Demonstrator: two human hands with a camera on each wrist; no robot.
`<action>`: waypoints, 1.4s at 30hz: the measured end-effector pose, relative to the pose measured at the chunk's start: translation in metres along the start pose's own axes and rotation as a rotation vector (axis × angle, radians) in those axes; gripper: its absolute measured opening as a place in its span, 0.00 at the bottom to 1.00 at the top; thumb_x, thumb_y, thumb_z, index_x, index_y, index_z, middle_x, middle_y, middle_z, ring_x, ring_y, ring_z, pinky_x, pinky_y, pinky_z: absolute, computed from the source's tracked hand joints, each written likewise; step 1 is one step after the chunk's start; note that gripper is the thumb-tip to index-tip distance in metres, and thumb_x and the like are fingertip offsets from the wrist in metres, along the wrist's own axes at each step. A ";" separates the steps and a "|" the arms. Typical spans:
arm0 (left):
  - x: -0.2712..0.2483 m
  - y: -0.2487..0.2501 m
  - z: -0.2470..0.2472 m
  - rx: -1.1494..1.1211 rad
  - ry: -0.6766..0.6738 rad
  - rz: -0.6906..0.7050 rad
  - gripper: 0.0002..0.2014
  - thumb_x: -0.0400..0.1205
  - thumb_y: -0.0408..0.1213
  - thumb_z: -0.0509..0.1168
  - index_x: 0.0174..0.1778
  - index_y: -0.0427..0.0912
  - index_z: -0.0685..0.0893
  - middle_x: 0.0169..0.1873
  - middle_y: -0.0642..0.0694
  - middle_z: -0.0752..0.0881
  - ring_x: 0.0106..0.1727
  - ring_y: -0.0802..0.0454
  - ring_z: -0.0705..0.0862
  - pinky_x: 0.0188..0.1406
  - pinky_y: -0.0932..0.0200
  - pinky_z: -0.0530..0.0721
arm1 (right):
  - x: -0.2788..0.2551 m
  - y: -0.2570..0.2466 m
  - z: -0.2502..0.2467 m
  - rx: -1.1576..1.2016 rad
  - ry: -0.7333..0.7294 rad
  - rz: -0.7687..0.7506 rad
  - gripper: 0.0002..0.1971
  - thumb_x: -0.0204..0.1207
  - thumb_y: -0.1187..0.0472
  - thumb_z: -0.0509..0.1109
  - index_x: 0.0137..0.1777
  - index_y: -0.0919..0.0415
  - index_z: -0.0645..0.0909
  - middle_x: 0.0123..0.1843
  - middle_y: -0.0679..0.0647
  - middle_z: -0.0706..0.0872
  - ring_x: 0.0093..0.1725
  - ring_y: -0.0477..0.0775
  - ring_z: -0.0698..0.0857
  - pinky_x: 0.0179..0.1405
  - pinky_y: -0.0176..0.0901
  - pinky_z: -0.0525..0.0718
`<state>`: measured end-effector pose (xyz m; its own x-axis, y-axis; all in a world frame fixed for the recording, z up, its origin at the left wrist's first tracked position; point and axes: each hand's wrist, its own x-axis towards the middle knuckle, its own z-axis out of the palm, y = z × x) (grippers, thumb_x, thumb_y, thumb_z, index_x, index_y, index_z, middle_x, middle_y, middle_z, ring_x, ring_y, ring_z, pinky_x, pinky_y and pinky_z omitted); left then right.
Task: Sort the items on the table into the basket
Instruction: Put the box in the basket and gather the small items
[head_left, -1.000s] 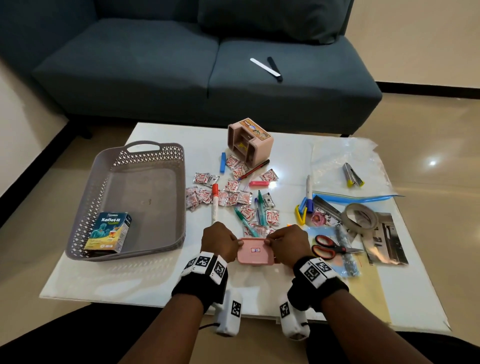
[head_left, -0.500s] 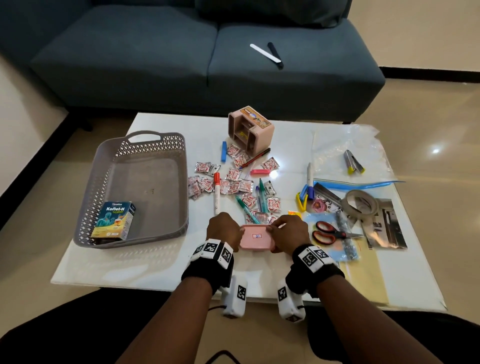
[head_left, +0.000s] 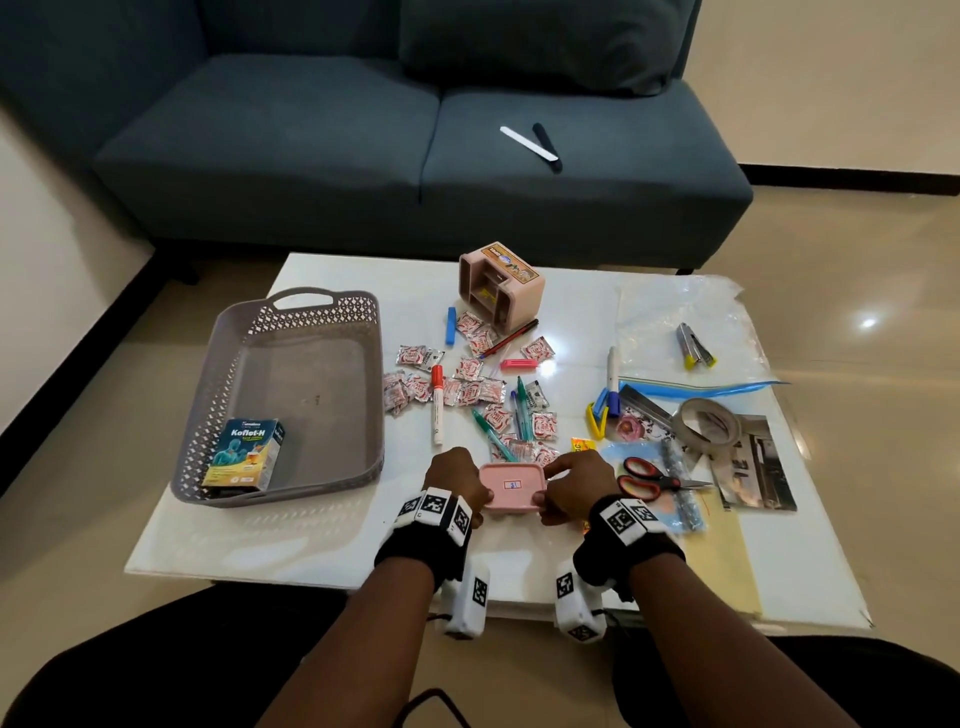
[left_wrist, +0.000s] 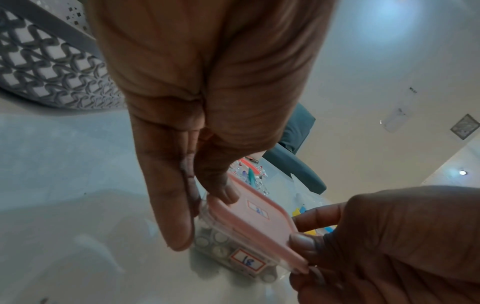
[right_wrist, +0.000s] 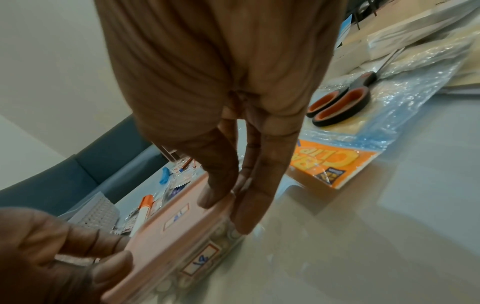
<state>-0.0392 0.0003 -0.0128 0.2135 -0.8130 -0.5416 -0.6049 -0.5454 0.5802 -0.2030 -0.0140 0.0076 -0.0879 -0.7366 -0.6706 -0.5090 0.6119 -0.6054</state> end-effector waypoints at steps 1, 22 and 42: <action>0.000 0.000 0.001 -0.003 0.004 0.004 0.14 0.72 0.29 0.77 0.51 0.32 0.85 0.45 0.35 0.89 0.29 0.41 0.91 0.26 0.44 0.90 | 0.000 0.001 0.001 0.005 -0.001 0.000 0.10 0.69 0.74 0.78 0.45 0.61 0.85 0.34 0.64 0.91 0.32 0.60 0.92 0.31 0.55 0.91; 0.000 -0.006 0.009 -0.030 -0.044 -0.032 0.12 0.70 0.38 0.79 0.40 0.33 0.91 0.35 0.39 0.92 0.35 0.45 0.92 0.38 0.54 0.92 | 0.012 -0.006 0.015 -0.264 0.314 -0.171 0.18 0.75 0.48 0.72 0.47 0.66 0.85 0.43 0.55 0.87 0.54 0.59 0.88 0.37 0.38 0.81; 0.010 0.008 0.016 -0.004 0.103 -0.012 0.21 0.75 0.42 0.76 0.61 0.39 0.83 0.57 0.41 0.89 0.57 0.45 0.88 0.53 0.58 0.84 | 0.006 0.020 0.011 -0.216 0.129 -0.046 0.16 0.63 0.47 0.81 0.30 0.61 0.87 0.28 0.55 0.89 0.30 0.53 0.89 0.36 0.45 0.91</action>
<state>-0.0539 -0.0090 -0.0237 0.2989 -0.8231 -0.4830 -0.5990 -0.5558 0.5765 -0.2038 -0.0032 -0.0133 -0.1617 -0.8016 -0.5755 -0.6847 0.5111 -0.5195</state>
